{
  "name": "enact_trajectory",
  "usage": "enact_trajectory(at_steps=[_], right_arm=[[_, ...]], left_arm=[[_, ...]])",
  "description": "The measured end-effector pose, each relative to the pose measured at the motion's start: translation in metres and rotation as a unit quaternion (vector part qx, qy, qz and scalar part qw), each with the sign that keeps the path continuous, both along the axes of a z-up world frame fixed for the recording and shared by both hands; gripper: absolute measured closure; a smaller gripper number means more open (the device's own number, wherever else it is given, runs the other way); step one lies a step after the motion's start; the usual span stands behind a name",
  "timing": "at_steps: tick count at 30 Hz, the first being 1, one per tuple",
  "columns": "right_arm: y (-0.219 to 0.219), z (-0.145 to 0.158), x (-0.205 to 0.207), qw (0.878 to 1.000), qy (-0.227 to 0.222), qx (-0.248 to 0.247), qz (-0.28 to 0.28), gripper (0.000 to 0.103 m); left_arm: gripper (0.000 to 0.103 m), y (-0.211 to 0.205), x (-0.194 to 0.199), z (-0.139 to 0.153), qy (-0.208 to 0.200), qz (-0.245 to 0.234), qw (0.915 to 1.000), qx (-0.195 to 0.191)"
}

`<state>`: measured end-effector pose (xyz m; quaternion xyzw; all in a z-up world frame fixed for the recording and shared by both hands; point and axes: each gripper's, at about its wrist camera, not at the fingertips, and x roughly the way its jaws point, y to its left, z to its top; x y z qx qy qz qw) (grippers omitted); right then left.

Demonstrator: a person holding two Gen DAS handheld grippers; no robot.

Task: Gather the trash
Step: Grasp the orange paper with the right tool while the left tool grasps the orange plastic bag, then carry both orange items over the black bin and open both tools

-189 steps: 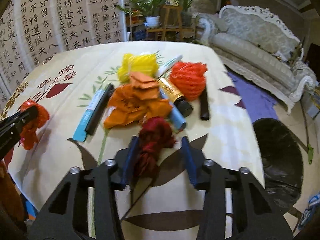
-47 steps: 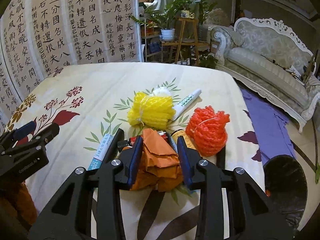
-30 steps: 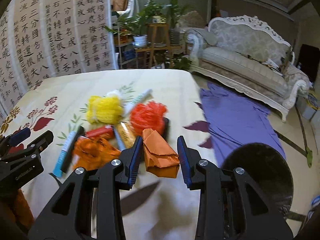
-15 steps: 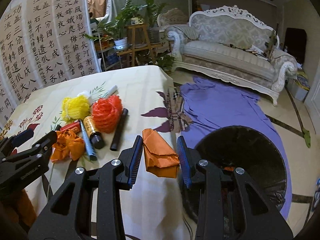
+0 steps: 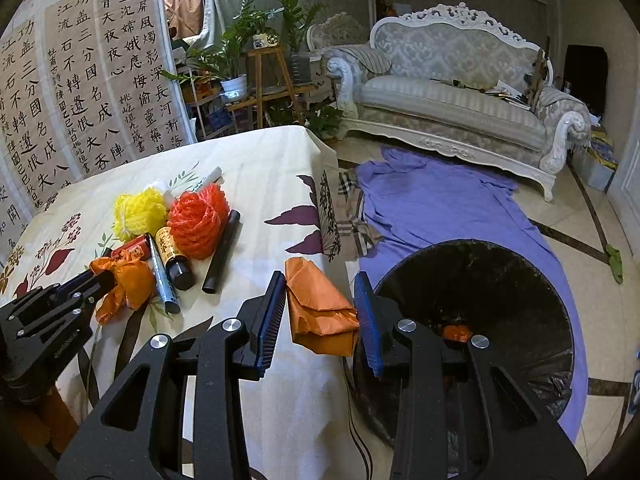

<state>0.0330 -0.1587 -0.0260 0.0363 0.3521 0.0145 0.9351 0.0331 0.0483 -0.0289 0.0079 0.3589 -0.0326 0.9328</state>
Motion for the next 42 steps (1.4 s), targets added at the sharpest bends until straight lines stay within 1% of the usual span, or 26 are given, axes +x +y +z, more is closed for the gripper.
enact_trajectory(at_steps=[6, 11, 15, 19, 27, 31, 36, 42], right_arm=[[-0.003, 0.0, -0.002, 1.0, -0.002, -0.002, -0.004, 0.069], [-0.013, 0.005, -0.013, 1.0, -0.01, -0.008, -0.02, 0.069], [-0.026, 0.011, -0.019, 0.999, -0.018, -0.019, -0.042, 0.069], [-0.048, 0.013, -0.026, 0.997, -0.021, -0.024, -0.071, 0.069], [-0.094, 0.008, -0.041, 0.991, -0.019, -0.031, -0.128, 0.069], [-0.114, 0.003, -0.046, 0.988, -0.019, -0.032, -0.147, 0.069], [-0.133, -0.003, -0.047, 0.986, -0.017, -0.029, -0.165, 0.069], [-0.151, -0.013, -0.046, 0.984, -0.014, -0.015, -0.177, 0.068]], left_arm=[[0.079, -0.002, -0.012, 0.012, -0.009, -0.009, 0.9999, -0.01], [0.079, -0.012, -0.019, 0.026, -0.022, -0.029, 0.9991, -0.022], [0.079, -0.032, -0.021, 0.031, -0.028, -0.055, 0.9978, -0.025], [0.079, -0.062, -0.017, 0.031, -0.027, -0.088, 0.9953, -0.03], [0.079, -0.125, -0.012, 0.031, -0.037, -0.145, 0.9884, -0.028], [0.079, -0.152, -0.009, 0.028, -0.039, -0.165, 0.9853, -0.022], [0.079, -0.178, -0.002, 0.019, -0.036, -0.176, 0.9837, -0.013], [0.078, -0.195, 0.003, 0.01, -0.034, -0.187, 0.9818, 0.002]])
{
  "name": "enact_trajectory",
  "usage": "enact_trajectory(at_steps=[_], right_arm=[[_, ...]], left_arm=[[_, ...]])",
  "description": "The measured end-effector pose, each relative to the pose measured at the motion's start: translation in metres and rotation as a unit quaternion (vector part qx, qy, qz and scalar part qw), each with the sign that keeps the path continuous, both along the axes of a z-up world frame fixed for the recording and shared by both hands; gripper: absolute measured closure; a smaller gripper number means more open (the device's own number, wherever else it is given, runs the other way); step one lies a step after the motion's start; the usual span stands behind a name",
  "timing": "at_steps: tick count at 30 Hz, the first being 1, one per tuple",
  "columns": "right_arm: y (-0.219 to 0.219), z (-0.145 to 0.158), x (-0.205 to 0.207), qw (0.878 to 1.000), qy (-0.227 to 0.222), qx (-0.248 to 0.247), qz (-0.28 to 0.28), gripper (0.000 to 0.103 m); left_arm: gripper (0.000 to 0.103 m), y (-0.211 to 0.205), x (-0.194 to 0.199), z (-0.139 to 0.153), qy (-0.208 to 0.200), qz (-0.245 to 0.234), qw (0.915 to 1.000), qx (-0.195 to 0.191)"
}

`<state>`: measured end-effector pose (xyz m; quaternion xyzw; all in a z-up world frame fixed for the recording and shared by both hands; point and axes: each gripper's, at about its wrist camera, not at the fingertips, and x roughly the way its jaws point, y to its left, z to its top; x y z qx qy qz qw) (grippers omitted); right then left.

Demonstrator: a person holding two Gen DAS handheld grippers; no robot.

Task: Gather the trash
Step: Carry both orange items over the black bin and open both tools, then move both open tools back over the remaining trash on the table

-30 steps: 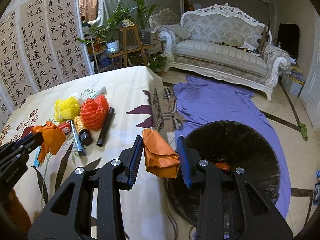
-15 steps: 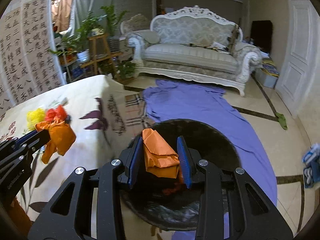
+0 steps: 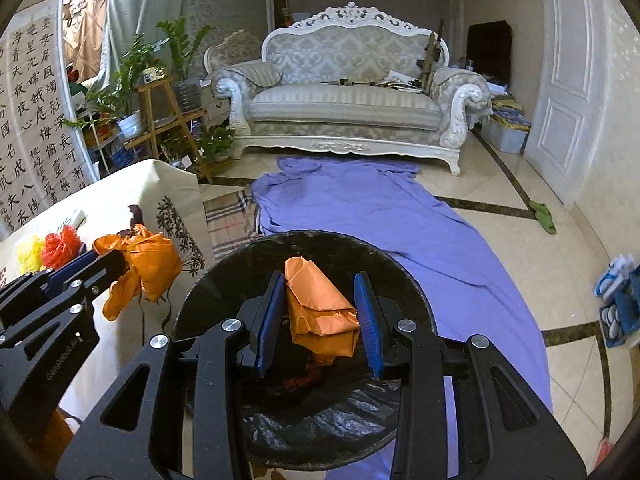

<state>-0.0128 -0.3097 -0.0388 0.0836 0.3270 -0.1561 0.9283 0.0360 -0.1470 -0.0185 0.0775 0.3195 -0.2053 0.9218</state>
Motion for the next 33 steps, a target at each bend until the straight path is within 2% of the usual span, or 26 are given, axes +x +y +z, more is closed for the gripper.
enact_trajectory(at_steps=[2, 4, 6, 7, 8, 12, 19, 27, 33], right_arm=[[-0.003, -0.002, 0.002, 1.0, 0.002, 0.003, -0.001, 0.068], [-0.005, -0.004, 0.005, 1.0, 0.006, 0.008, 0.003, 0.067], [-0.006, -0.005, 0.006, 1.0, 0.007, 0.007, 0.0, 0.063], [-0.007, -0.005, 0.006, 1.0, 0.007, 0.005, -0.003, 0.057], [-0.007, -0.005, 0.008, 1.0, 0.006, 0.005, -0.006, 0.056], [-0.008, -0.006, 0.008, 1.0, 0.006, 0.008, -0.013, 0.056], [-0.005, -0.003, 0.009, 1.0, 0.005, 0.008, -0.008, 0.056], [0.022, 0.001, 0.019, 1.0, 0.005, 0.01, 0.023, 0.055], [0.059, 0.007, 0.034, 0.998, 0.004, 0.012, 0.068, 0.055]], left_arm=[[0.077, -0.004, 0.006, -0.005, 0.005, -0.002, 1.0, 0.008], [0.067, -0.004, 0.01, -0.01, 0.015, 0.002, 0.9998, 0.01], [0.047, -0.003, 0.01, -0.013, 0.018, 0.009, 0.9998, 0.008], [0.046, -0.001, 0.01, -0.013, 0.017, 0.01, 0.9998, 0.007], [0.046, -0.002, 0.01, -0.012, 0.016, 0.01, 0.9998, 0.007], [0.039, -0.001, 0.007, -0.01, 0.006, 0.015, 0.9998, 0.013], [0.035, 0.009, 0.004, -0.005, 0.004, 0.029, 0.9995, 0.012], [0.035, 0.047, 0.004, 0.003, 0.003, 0.067, 0.9976, 0.013], [0.033, 0.093, 0.014, 0.009, 0.003, 0.121, 0.9926, 0.012]])
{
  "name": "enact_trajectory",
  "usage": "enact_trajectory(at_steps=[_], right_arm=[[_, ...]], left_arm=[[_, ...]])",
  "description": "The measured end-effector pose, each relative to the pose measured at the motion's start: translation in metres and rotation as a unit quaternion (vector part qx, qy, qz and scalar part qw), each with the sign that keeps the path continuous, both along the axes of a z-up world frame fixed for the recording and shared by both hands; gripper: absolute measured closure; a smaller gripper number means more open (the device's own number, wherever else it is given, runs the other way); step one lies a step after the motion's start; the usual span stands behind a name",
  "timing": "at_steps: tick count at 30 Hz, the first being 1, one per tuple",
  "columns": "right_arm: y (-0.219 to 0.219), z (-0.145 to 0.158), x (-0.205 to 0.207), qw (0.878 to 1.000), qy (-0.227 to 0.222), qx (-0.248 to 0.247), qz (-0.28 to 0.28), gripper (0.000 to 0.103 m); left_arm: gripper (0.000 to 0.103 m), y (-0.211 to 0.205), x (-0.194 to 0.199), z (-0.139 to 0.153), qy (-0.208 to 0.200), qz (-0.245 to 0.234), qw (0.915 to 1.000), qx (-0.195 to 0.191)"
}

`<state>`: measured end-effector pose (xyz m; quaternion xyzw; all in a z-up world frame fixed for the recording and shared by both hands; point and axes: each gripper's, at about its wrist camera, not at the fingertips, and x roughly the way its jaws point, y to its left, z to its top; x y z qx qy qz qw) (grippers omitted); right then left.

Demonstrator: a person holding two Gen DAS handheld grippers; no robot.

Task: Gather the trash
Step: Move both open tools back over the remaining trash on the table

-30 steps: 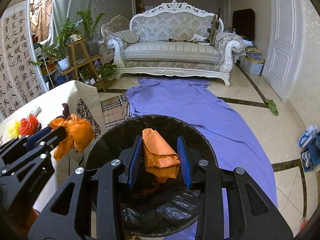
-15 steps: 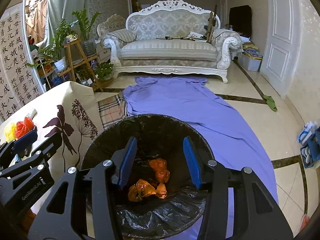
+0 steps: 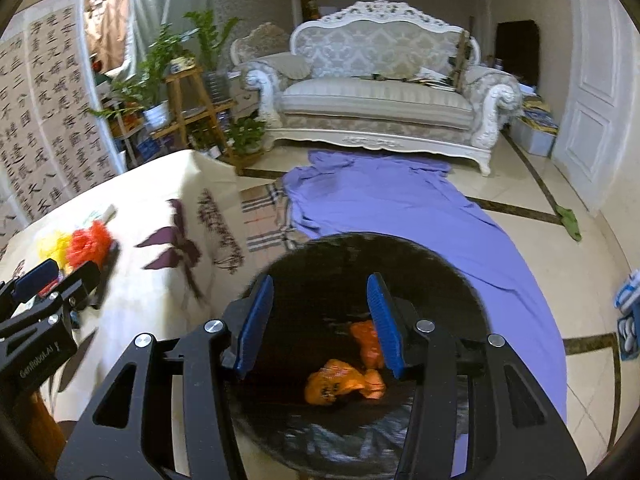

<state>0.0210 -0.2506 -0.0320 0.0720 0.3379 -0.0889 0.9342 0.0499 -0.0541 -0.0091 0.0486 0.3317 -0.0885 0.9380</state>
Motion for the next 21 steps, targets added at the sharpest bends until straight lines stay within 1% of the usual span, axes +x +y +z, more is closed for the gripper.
enact_trajectory(at_steps=[9, 21], right_arm=[[0.062, 0.015, 0.027, 0.997, -0.008, 0.004, 0.074, 0.055], [0.137, 0.031, 0.063, 0.987, -0.013, 0.003, 0.158, 0.055]], left_arm=[[0.032, 0.071, 0.015, 0.007, -0.003, 0.081, 0.9967, 0.001], [0.031, 0.153, 0.018, 0.008, -0.003, 0.165, 0.9863, -0.006]])
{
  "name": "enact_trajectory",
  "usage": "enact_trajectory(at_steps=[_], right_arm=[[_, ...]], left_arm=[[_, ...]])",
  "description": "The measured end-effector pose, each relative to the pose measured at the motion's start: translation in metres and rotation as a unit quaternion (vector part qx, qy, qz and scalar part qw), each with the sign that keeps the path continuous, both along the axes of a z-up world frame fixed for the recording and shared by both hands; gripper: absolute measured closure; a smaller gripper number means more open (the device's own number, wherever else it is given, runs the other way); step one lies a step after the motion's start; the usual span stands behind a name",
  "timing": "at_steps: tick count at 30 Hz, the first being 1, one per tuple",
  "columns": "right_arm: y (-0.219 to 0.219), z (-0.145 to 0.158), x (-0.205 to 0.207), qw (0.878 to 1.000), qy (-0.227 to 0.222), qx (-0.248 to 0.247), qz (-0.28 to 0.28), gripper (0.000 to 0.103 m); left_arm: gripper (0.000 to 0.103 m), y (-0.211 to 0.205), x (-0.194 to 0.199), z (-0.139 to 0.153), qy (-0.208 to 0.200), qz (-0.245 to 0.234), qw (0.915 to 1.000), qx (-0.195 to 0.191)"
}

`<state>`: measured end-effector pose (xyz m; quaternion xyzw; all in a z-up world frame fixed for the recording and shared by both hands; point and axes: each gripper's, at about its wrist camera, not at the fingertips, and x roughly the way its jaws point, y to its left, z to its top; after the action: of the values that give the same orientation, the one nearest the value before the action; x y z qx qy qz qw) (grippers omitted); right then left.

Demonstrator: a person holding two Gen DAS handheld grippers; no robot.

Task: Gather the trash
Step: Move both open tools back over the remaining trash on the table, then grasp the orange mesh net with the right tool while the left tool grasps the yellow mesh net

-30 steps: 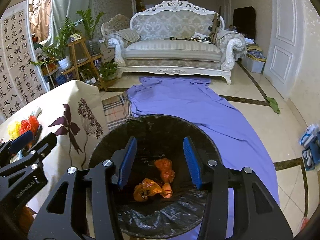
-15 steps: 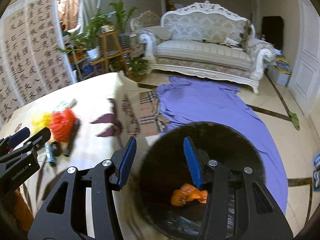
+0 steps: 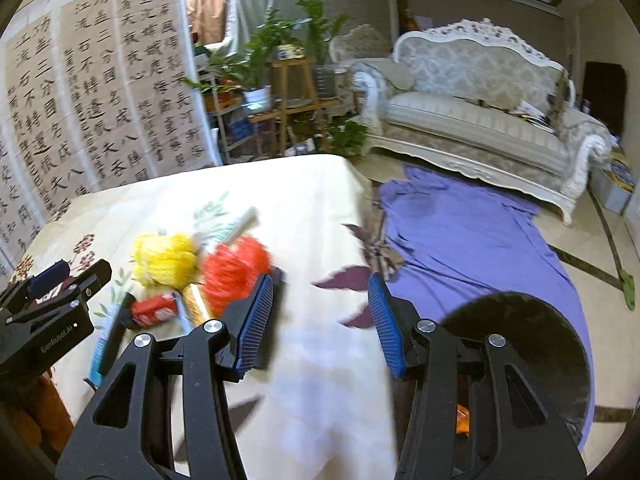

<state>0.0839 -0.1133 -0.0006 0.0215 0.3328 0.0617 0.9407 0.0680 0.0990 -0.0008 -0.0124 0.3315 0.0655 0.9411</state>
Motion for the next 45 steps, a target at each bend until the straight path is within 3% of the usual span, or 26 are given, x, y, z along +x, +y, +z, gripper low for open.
enact_trajectory(at_steps=[5, 7, 14, 17, 18, 23, 33, 45], right_arm=[[0.025, -0.002, 0.013, 1.0, 0.008, -0.005, 0.026, 0.053], [0.035, -0.005, 0.018, 0.999, 0.013, -0.009, 0.035, 0.047], [0.053, -0.02, 0.033, 0.998, 0.036, -0.03, 0.046, 0.047], [0.057, -0.026, 0.036, 0.997, 0.044, -0.036, 0.047, 0.053], [0.058, -0.028, 0.038, 0.997, 0.051, -0.038, 0.051, 0.06], [0.062, -0.025, 0.037, 0.997, 0.039, -0.047, 0.051, 0.063], [0.03, -0.001, 0.033, 0.999, -0.001, -0.041, 0.01, 0.064], [-0.023, -0.014, 0.035, 0.998, 0.009, -0.033, -0.044, 0.063]], left_arm=[[0.031, 0.024, 0.003, -0.004, 0.008, 0.021, 0.9997, -0.006], [0.031, 0.031, 0.003, -0.005, 0.008, 0.027, 0.9996, -0.009], [0.03, 0.044, 0.009, -0.009, 0.014, 0.03, 0.9993, -0.017], [0.03, 0.046, 0.012, -0.011, 0.017, 0.028, 0.9993, -0.021], [0.03, 0.046, 0.013, -0.012, 0.018, 0.027, 0.9992, -0.023], [0.03, 0.042, 0.017, -0.011, 0.016, 0.019, 0.9993, -0.027], [0.028, 0.019, 0.027, -0.009, 0.019, -0.009, 0.9993, -0.031], [0.024, -0.021, 0.047, -0.013, 0.033, -0.038, 0.9985, -0.021]])
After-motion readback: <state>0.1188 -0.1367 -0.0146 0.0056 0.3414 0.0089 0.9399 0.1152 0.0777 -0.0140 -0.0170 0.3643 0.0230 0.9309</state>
